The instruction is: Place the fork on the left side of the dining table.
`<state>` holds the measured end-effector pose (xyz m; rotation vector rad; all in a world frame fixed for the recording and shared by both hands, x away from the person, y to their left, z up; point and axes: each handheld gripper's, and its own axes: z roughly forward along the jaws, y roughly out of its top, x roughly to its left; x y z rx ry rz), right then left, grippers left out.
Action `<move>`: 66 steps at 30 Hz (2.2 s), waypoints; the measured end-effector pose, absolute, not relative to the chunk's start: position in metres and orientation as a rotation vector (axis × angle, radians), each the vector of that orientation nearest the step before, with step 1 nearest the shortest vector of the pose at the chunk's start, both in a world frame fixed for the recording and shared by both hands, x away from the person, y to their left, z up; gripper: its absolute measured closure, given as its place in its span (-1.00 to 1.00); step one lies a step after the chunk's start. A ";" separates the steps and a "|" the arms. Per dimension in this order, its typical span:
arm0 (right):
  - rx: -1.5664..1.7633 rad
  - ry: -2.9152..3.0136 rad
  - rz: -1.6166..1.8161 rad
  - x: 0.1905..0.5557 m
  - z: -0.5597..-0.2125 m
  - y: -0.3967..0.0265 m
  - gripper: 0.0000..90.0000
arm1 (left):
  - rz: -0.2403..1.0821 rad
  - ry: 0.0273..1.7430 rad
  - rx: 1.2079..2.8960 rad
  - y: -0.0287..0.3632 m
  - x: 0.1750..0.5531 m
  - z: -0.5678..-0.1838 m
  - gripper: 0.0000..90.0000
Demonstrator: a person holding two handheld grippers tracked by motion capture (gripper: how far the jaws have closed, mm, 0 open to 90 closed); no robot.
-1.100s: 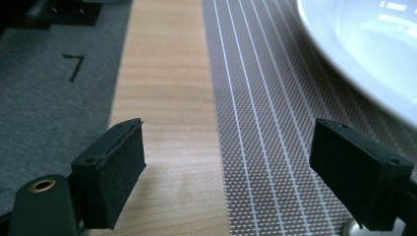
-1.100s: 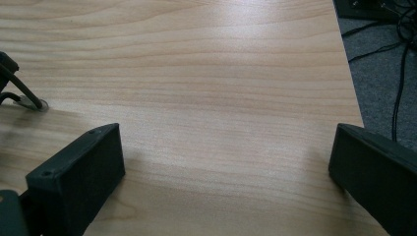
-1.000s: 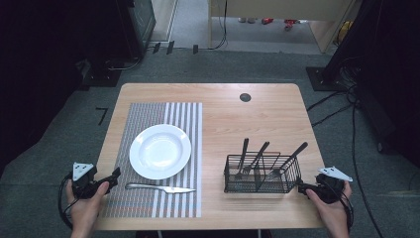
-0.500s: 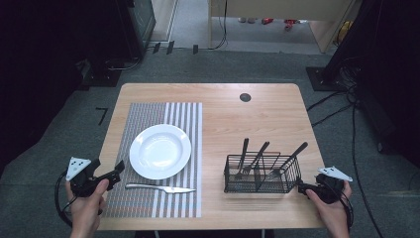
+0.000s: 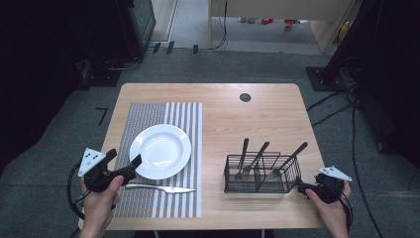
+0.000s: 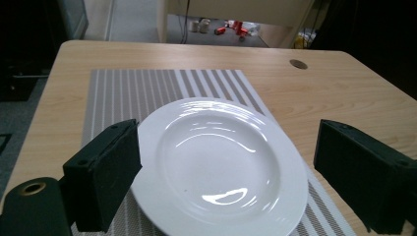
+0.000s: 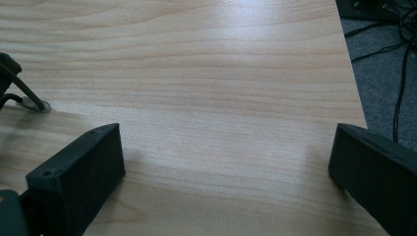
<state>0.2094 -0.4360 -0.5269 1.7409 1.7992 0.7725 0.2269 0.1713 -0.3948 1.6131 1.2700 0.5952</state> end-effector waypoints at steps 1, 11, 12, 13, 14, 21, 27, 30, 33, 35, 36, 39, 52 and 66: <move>1.741 1.799 0.773 0.209 -0.527 -0.436 -0.99 | 0.592 1.261 1.615 0.168 0.228 -0.394 -0.77; 1.741 1.799 0.772 0.209 -0.527 -0.436 -0.99 | 0.551 1.209 1.648 0.137 0.239 -0.384 -0.77; 1.740 1.798 0.774 0.209 -0.527 -0.436 -0.99 | 0.545 1.202 1.649 0.133 0.240 -0.384 -0.77; 1.741 1.797 0.774 0.209 -0.527 -0.436 -0.99 | 0.542 1.192 1.655 0.129 0.241 -0.383 -0.77; 1.743 1.796 0.773 0.209 -0.527 -0.436 -0.99 | 0.539 1.182 1.661 0.124 0.242 -0.382 -0.77; 1.742 1.795 0.772 0.208 -0.527 -0.436 -0.99 | 0.496 1.116 1.694 0.089 0.248 -0.383 -0.77; 1.743 1.796 0.774 0.208 -0.527 -0.435 -0.99 | 0.459 1.075 1.715 0.064 0.253 -0.383 -0.77; 1.743 1.797 0.774 0.208 -0.527 -0.435 -0.99 | 0.445 1.061 1.721 0.056 0.254 -0.383 -0.77; 1.741 1.797 0.775 0.208 -0.527 -0.435 -0.99 | 0.427 1.045 1.730 0.046 0.255 -0.384 -0.76; 1.742 1.797 0.775 0.208 -0.527 -0.435 -0.99 | 0.408 1.031 1.733 0.039 0.256 -0.384 -0.76; 1.741 1.797 0.775 0.208 -0.527 -0.435 -0.99 | 0.401 1.024 1.737 0.036 0.257 -0.384 -0.76; 1.741 1.797 0.775 0.208 -0.527 -0.435 -0.99 | 0.374 1.000 1.753 0.025 0.258 -0.386 -0.68; 1.743 1.796 0.776 0.208 -0.527 -0.435 -0.99 | 0.287 0.916 1.822 -0.014 0.267 -0.387 -0.67; 1.744 1.795 0.776 0.208 -0.527 -0.435 -0.99 | 0.228 0.847 1.847 -0.047 0.277 -0.384 -0.33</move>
